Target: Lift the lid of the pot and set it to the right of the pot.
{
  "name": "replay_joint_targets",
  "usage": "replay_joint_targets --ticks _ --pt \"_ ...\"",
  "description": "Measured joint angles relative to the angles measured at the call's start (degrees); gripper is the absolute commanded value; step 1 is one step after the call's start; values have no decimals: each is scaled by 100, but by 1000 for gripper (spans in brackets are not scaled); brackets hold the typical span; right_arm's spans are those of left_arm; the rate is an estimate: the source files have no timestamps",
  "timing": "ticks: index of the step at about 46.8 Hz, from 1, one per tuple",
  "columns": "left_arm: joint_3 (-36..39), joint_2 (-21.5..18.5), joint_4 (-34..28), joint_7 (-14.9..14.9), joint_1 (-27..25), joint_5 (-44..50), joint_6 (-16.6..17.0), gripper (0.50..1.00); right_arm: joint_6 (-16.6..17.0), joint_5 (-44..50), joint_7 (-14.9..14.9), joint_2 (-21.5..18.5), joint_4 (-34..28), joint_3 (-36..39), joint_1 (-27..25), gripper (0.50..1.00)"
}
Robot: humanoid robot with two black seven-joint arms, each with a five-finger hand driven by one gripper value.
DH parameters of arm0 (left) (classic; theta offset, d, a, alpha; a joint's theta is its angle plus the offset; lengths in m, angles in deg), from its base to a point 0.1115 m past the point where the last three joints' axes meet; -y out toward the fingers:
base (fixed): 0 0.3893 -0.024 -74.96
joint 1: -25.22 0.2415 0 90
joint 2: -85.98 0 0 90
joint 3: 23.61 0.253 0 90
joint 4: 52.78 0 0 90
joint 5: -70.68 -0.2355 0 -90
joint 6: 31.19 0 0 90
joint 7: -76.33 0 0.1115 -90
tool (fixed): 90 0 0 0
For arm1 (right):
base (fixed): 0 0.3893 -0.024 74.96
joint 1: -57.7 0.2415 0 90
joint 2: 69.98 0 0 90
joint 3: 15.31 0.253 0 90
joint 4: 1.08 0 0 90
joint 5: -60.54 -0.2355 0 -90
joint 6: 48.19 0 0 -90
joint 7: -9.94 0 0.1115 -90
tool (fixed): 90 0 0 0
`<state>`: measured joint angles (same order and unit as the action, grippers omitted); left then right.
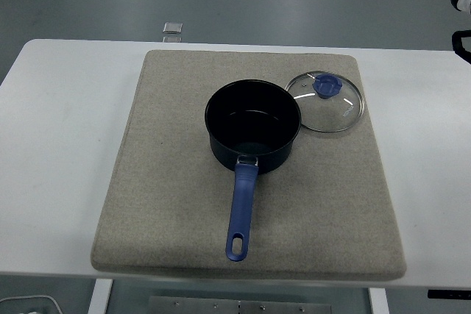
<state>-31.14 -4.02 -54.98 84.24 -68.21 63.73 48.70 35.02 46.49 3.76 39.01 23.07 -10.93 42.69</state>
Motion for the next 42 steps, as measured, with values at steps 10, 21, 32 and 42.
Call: replay_joint_targets --ticks 10,21,32,42 --pt "-1 0 0 0 1 0 0 1000 -28 -40 13 -208 32 26 -293 905" --pt "0 0 0 0 1 1 0 1000 8 -28 9 -220 28 29 -369 905" --pt "-2 0 0 0 1 2 0 1000 -18 -33 -5 -312 29 28 -476 905" --pt "-2 0 0 0 1 2 0 1000 -77 -29 -6 -314 28 20 -502 907"
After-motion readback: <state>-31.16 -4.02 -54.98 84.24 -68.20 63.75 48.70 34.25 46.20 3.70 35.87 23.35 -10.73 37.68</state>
